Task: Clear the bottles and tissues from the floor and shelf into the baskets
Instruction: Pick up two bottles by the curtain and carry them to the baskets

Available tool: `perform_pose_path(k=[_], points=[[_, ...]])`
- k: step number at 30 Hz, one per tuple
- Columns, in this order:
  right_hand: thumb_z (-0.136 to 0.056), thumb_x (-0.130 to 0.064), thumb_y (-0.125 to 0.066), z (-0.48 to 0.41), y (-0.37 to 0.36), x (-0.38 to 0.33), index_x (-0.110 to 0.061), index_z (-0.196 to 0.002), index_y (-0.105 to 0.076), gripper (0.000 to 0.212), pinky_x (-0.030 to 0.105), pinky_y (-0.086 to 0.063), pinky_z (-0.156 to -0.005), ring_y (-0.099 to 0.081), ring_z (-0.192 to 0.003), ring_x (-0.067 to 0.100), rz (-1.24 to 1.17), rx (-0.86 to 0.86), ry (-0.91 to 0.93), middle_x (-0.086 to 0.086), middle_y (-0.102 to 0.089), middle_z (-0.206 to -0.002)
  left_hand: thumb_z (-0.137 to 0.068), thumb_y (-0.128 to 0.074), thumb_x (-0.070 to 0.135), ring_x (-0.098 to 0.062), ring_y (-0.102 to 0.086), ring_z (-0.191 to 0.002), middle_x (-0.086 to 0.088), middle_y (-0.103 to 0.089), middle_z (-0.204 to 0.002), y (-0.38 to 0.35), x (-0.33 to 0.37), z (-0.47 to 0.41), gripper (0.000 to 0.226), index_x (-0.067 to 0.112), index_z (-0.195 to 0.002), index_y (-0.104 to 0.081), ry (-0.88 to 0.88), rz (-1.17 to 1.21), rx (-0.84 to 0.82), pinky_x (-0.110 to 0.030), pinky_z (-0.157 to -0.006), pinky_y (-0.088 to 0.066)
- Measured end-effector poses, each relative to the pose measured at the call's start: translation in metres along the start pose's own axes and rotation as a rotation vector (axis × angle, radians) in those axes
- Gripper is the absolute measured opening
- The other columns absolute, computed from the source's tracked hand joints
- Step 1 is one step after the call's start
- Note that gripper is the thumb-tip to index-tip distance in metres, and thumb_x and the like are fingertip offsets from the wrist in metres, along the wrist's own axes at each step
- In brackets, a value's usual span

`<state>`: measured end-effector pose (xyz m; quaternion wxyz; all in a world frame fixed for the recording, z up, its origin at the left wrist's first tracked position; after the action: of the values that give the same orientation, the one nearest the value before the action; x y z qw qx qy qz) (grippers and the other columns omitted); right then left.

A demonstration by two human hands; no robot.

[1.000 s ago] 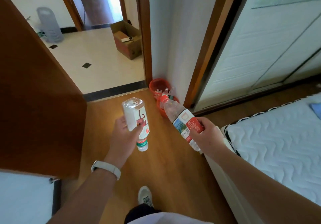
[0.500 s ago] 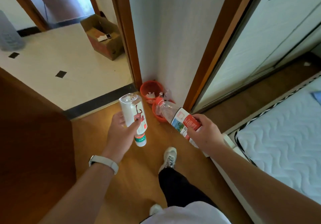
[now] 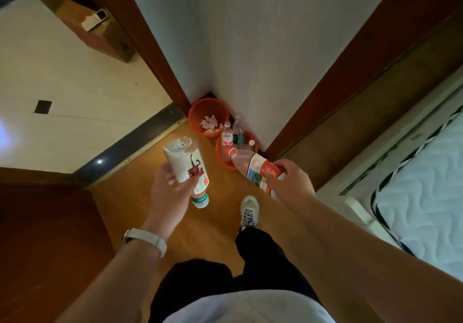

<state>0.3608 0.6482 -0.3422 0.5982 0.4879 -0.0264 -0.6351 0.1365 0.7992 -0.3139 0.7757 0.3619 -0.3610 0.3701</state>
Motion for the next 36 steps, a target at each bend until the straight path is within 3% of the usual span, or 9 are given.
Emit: perform_pose_path(k=[5,11,16,20,26,28,31,33,36], points=[[-0.081,-0.048,-0.071,-0.042,-0.031,-0.004,-0.045,-0.104,-0.041,0.038,0.003,-0.030,-0.042,-0.052,-0.072,-0.003,-0.046,-0.011,-0.130,-0.026,-0.049,-0.085,-0.081,-0.078,0.027,0.001,-0.063,-0.103,0.014,-0.064,-0.111,-0.018,-0.016,-0.075,0.045,0.025,-0.117,-0.051,0.026,-0.102,-0.114,-0.037,-0.088,-0.058],[-0.083,-0.044,-0.070,-0.108,-0.106,0.019,-0.042,-0.103,-0.044,0.032,0.003,-0.033,-0.038,-0.054,-0.073,-0.003,-0.141,0.017,-0.298,-0.025,-0.051,-0.087,-0.079,-0.078,0.034,0.004,-0.058,-0.108,0.019,-0.063,-0.114,-0.051,-0.083,-0.190,0.048,0.031,-0.118,-0.050,0.044,-0.206,-0.271,-0.041,-0.097,-0.052],[-0.083,-0.041,-0.068,-0.170,-0.180,0.049,-0.042,-0.102,-0.050,0.027,0.005,-0.036,-0.039,-0.058,-0.075,0.000,-0.191,0.102,-0.414,-0.022,-0.057,-0.089,-0.077,-0.082,0.024,0.006,-0.059,-0.107,0.021,-0.063,-0.116,-0.092,-0.151,-0.277,0.052,0.043,-0.113,-0.049,0.067,-0.148,-0.387,-0.028,-0.088,-0.056],[-0.083,-0.043,-0.064,-0.230,-0.226,0.079,-0.043,-0.096,-0.054,0.016,0.016,-0.043,-0.049,-0.058,-0.070,0.000,-0.114,0.149,-0.417,-0.021,-0.058,-0.083,-0.075,-0.081,0.041,0.012,-0.056,-0.106,0.028,-0.062,-0.115,-0.125,-0.209,-0.337,0.055,0.044,-0.120,-0.050,0.041,-0.153,-0.392,-0.017,-0.079,-0.052],[-0.080,-0.046,-0.060,-0.317,-0.274,0.120,-0.034,-0.085,-0.059,0.013,0.030,-0.052,-0.062,-0.056,-0.071,0.007,0.063,0.063,-0.358,-0.014,-0.059,-0.080,-0.077,-0.079,0.043,0.009,-0.059,-0.105,0.028,-0.064,-0.113,-0.176,-0.284,-0.406,0.050,0.045,-0.119,-0.052,-0.058,-0.202,-0.455,-0.019,-0.082,-0.052],[-0.080,-0.044,-0.059,-0.338,-0.289,0.130,-0.031,-0.095,-0.062,0.020,0.032,-0.053,-0.066,-0.056,-0.072,0.009,0.095,0.045,-0.346,-0.010,-0.061,-0.085,-0.074,-0.078,0.049,0.009,-0.059,-0.105,0.029,-0.062,-0.114,-0.185,-0.306,-0.417,0.053,0.049,-0.119,-0.049,-0.063,-0.243,-0.488,-0.020,-0.081,-0.051],[-0.078,-0.047,-0.057,-0.360,-0.312,0.141,-0.031,-0.105,-0.059,0.031,0.032,-0.051,-0.065,-0.057,-0.075,0.014,0.167,0.068,-0.319,-0.008,-0.061,-0.091,-0.074,-0.080,0.043,0.005,-0.062,-0.101,0.024,-0.064,-0.111,-0.189,-0.333,-0.425,0.054,0.047,-0.118,-0.050,-0.069,-0.307,-0.510,-0.028,-0.081,-0.056],[-0.076,-0.046,-0.056,-0.374,-0.326,0.146,-0.034,-0.098,-0.054,0.025,0.031,-0.046,-0.063,-0.056,-0.076,0.017,0.207,0.091,-0.293,-0.008,-0.059,-0.090,-0.076,-0.079,0.037,-0.001,-0.066,-0.093,0.021,-0.067,-0.104,-0.193,-0.347,-0.429,0.053,0.046,-0.119,-0.049,-0.066,-0.361,-0.524,-0.037,-0.076,-0.060],[-0.072,-0.042,-0.055,-0.393,-0.340,0.148,-0.034,-0.092,-0.049,0.022,0.037,-0.050,-0.067,-0.056,-0.083,0.020,0.250,0.098,-0.240,-0.007,-0.058,-0.095,-0.077,-0.077,0.033,-0.003,-0.066,-0.085,0.018,-0.068,-0.098,-0.198,-0.358,-0.433,0.050,0.047,-0.115,-0.047,-0.043,-0.426,-0.490,-0.043,-0.072,-0.060]])
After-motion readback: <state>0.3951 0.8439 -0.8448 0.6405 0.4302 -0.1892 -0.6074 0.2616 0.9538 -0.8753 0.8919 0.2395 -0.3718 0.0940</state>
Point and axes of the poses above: each hand's wrist, its own z-axis away from the middle knuckle, its own y-axis out of the back of the hand, x = y × z, the point moved 1 cm from there along -z, towards the middle knuckle
